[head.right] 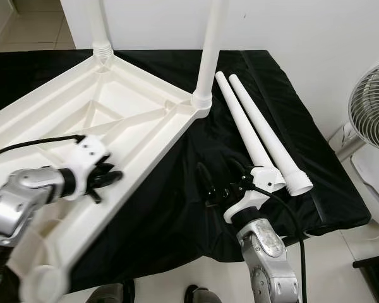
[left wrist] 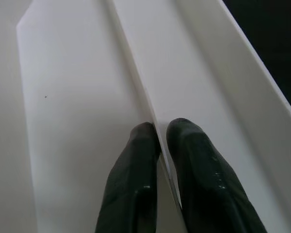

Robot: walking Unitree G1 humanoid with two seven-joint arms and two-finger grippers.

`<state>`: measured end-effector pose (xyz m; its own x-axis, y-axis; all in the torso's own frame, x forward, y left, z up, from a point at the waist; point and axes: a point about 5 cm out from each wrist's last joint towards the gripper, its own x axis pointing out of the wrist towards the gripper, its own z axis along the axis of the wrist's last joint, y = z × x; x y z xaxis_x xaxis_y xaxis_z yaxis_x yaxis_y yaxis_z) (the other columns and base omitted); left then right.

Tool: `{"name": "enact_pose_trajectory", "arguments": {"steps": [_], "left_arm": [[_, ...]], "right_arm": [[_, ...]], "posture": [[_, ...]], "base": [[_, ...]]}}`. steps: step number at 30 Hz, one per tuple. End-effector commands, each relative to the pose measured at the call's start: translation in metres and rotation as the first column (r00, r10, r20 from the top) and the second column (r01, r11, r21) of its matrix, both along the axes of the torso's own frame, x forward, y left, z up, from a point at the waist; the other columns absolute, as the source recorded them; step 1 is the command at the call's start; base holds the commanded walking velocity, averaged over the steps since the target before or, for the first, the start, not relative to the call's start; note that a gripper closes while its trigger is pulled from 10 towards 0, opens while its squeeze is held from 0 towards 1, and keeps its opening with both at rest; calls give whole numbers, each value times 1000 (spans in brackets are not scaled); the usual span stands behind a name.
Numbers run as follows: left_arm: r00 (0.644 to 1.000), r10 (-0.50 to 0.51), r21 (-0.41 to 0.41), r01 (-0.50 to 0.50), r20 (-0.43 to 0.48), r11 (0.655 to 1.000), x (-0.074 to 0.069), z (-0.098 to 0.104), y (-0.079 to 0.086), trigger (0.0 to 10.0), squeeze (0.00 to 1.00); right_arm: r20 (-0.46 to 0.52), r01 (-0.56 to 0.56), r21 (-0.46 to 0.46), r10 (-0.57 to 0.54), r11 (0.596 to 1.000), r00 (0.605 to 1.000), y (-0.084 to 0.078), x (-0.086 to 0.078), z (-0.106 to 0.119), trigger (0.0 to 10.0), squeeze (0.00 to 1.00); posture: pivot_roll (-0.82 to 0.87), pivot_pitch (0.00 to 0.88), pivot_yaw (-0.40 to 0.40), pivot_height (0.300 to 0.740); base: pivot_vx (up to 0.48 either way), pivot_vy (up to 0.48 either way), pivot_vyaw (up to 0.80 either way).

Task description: Building children table

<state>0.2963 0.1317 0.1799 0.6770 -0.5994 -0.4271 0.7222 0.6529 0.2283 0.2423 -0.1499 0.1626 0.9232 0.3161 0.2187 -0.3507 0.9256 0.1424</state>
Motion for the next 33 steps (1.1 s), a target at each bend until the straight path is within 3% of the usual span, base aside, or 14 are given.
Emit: {"name": "enact_pose_trajectory", "arguments": {"steps": [1,5,11,13,14,15,16,19,20,22,23,29,30,33], "left_arm": [[983,156,1,-157,92,988,6,6,1,0,0],[949,302,-95,-293,89,951,19,9,-22,0,0],[876,463,-104,-453,135,886,40,14,-14,0,0],[871,471,-103,-461,139,882,42,15,-13,0,0],[870,472,-120,-458,146,881,44,18,-13,4000,0],[870,471,-124,-456,147,881,44,19,-14,4000,0],[873,456,-143,-436,170,888,45,24,-18,10000,0],[905,378,-209,-339,194,918,41,35,-33,10000,0],[920,344,-258,-291,190,921,37,40,-40,10000,1000],[938,301,-306,-239,174,922,33,44,-46,10000,1000],[957,230,-345,-157,180,925,26,49,-52,10000,1000],[958,139,-392,-31,250,920,17,66,-51,10000,1000],[957,108,-403,10,269,915,14,72,-46,10000,0],[952,77,-386,45,295,921,10,76,-39,10000,0]], "right_arm": [[-14,16,-9,-16,1000,1000,-3,-1,-4,10000,0],[-10,21,-7,-22,1000,1000,-3,0,-3,10000,0],[-7,22,-7,-22,1000,1000,-2,1,-2,10000,0],[-7,22,-7,-23,1000,1000,-2,1,-2,10000,0],[-6,23,-6,-23,1000,1000,-2,1,-2,10000,0],[-6,23,-6,-23,1000,1000,-2,1,-2,10000,0],[-6,24,-6,-24,1000,1000,-2,1,-2,10000,0],[-7,26,-5,-26,1000,1000,-2,1,-3,10000,0],[-8,28,-6,-28,1000,1000,-1,0,-3,10000,0],[-9,29,-4,-29,1000,1000,-1,0,-3,10000,0],[-10,30,-3,-30,1000,999,0,-1,-4,10000,0],[-12,34,0,-34,999,999,0,-3,-5,10000,0],[-13,35,1,-35,999,999,0,-3,-5,10000,0],[-14,36,2,-36,999,999,0,-4,-5,10000,0]], "posture": [[68,174,-46,740],[56,167,-50,740],[55,165,-50,740],[53,166,-50,740],[53,166,-50,740],[53,166,-50,740],[53,166,-50,740],[54,168,-43,740],[54,168,-43,740],[54,168,-43,740],[50,173,-34,740],[52,177,-30,740],[53,177,-28,740],[53,176,-26,740]], "base": [[0,0,0],[0,0,0],[0,0,0],[0,0,0],[0,0,0],[0,0,0],[0,0,0],[0,0,0],[0,0,0],[0,0,0],[0,0,0],[0,0,0],[0,0,0],[0,0,0]]}}
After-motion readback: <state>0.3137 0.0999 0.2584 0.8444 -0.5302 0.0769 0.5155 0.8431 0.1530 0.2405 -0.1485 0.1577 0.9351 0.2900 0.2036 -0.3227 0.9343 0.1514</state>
